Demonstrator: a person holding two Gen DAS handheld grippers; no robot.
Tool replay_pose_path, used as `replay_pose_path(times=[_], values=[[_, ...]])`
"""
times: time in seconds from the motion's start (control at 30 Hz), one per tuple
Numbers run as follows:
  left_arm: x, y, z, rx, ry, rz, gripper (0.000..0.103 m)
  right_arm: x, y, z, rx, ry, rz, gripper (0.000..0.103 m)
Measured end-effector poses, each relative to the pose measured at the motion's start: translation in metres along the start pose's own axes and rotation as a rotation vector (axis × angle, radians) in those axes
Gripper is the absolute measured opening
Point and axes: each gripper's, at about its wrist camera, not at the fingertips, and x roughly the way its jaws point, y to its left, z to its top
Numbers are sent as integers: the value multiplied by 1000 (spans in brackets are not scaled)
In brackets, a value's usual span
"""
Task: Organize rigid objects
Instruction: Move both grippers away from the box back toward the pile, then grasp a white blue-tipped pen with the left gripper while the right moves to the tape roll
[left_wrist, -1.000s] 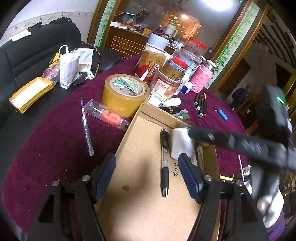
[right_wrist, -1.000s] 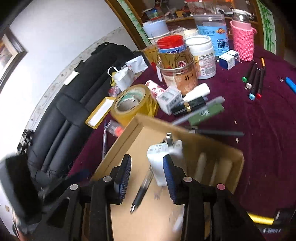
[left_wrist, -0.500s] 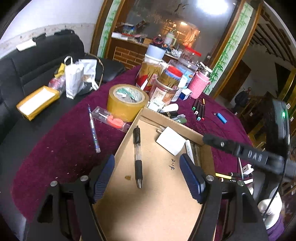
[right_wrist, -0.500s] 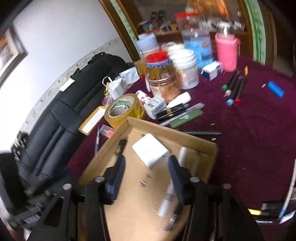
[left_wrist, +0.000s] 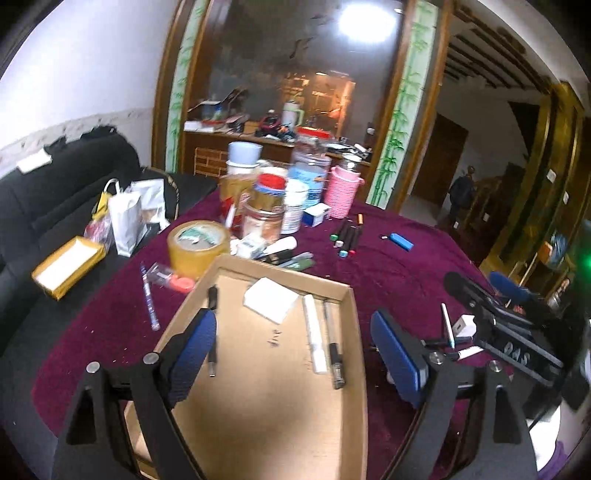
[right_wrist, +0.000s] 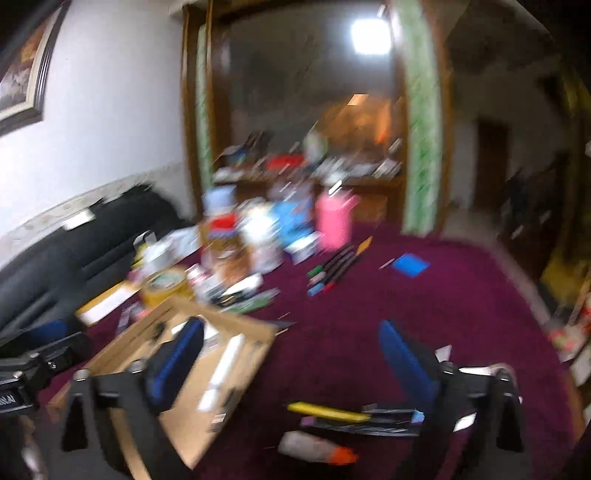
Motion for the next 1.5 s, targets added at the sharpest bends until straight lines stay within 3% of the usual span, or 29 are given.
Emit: replay_pose_path(times=[0.13, 0.57, 1.07, 1.5], values=[[-3, -34, -4, 53, -16, 2, 87, -12, -7, -13, -40, -24, -83, 102], [3, -120, -27, 218, -22, 139, 90, -36, -72, -44, 97, 9, -101, 102], [24, -163, -38, 303, 69, 154, 90, -50, -151, -63, 252, 29, -181, 102], [46, -189, -51, 364, 135, 161, 90, -48, -193, -68, 303, 41, -213, 102]])
